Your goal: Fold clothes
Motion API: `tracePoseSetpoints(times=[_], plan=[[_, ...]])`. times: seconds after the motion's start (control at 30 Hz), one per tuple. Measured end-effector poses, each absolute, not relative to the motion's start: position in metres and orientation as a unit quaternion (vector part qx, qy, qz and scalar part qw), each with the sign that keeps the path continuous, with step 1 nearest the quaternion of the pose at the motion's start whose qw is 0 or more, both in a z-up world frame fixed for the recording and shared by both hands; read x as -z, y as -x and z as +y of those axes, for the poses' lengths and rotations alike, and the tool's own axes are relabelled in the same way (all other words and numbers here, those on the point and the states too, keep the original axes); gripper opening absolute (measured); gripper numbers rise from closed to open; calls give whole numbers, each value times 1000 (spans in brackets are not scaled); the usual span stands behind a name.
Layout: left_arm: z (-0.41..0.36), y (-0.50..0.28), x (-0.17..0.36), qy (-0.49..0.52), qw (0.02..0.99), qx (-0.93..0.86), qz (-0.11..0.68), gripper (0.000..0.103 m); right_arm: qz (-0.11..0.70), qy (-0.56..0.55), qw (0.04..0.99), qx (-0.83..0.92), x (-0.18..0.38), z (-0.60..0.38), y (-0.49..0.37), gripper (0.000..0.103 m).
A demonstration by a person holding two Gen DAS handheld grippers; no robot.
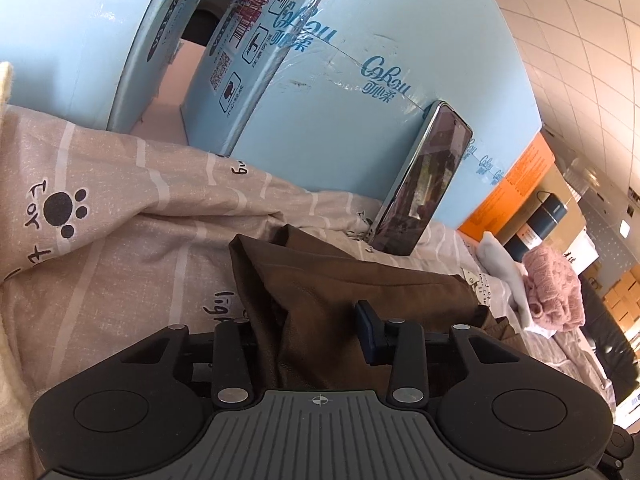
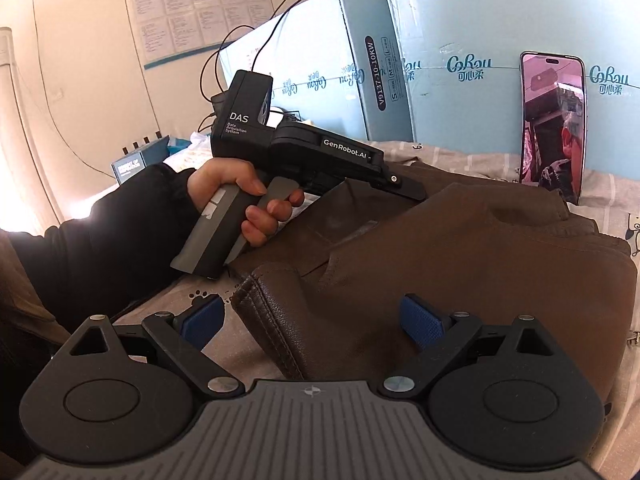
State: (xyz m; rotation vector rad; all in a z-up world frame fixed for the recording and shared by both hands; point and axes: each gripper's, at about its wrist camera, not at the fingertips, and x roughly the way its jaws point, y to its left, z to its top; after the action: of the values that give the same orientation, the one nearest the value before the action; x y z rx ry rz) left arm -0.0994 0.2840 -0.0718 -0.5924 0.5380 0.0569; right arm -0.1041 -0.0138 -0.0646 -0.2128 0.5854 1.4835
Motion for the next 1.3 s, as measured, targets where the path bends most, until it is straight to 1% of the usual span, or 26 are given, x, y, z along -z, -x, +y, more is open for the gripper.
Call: tracePoseSetpoints(times=[0.2, 0.37, 0.4, 0.43, 0.47, 0.53, 0.57, 0.6, 0.63, 0.7, 0.73, 0.8, 1.0, 1.1, 1.2, 1.3], plan=[[285, 99, 73, 291, 921, -28, 257, 38, 252, 147, 699, -653, 66, 8, 114, 103], [282, 100, 72, 282, 925, -31, 253, 37, 243, 171, 697, -652, 68, 13, 118, 101], [282, 100, 72, 280, 925, -31, 253, 37, 243, 168, 699, -651, 68, 11, 116, 95], [282, 100, 72, 280, 926, -32, 253, 36, 245, 162, 703, -648, 66, 8, 112, 80], [282, 100, 72, 279, 926, -32, 252, 36, 247, 156, 707, -644, 65, 5, 108, 73], [283, 100, 73, 280, 926, -29, 250, 34, 251, 142, 714, -638, 63, -1, 101, 54], [283, 100, 74, 283, 926, -28, 248, 34, 256, 131, 715, -637, 63, -4, 97, 49], [284, 100, 74, 285, 926, -27, 247, 34, 261, 121, 715, -637, 63, -7, 94, 42], [283, 101, 74, 283, 926, -27, 246, 31, 264, 113, 713, -640, 63, -10, 92, 32], [282, 102, 73, 279, 929, -27, 243, 27, 260, 100, 709, -648, 60, -14, 92, 17], [281, 102, 73, 277, 930, -27, 242, 23, 250, 88, 711, -651, 56, -18, 91, 13], [280, 103, 72, 271, 932, -27, 238, 17, 229, 63, 719, -653, 47, -29, 88, 8], [269, 109, 61, 236, 947, -32, 215, 8, 151, -94, 792, -584, 8, -96, 54, 6], [264, 114, 54, 219, 954, -38, 203, 7, 112, -161, 812, -550, -6, -132, 36, 6], [262, 124, 45, 207, 958, -59, 188, 7, 78, -174, 837, -514, -19, -151, 24, 6], [263, 135, 37, 198, 961, -86, 174, 7, 74, -198, 847, -488, -24, -157, -2, 6]])
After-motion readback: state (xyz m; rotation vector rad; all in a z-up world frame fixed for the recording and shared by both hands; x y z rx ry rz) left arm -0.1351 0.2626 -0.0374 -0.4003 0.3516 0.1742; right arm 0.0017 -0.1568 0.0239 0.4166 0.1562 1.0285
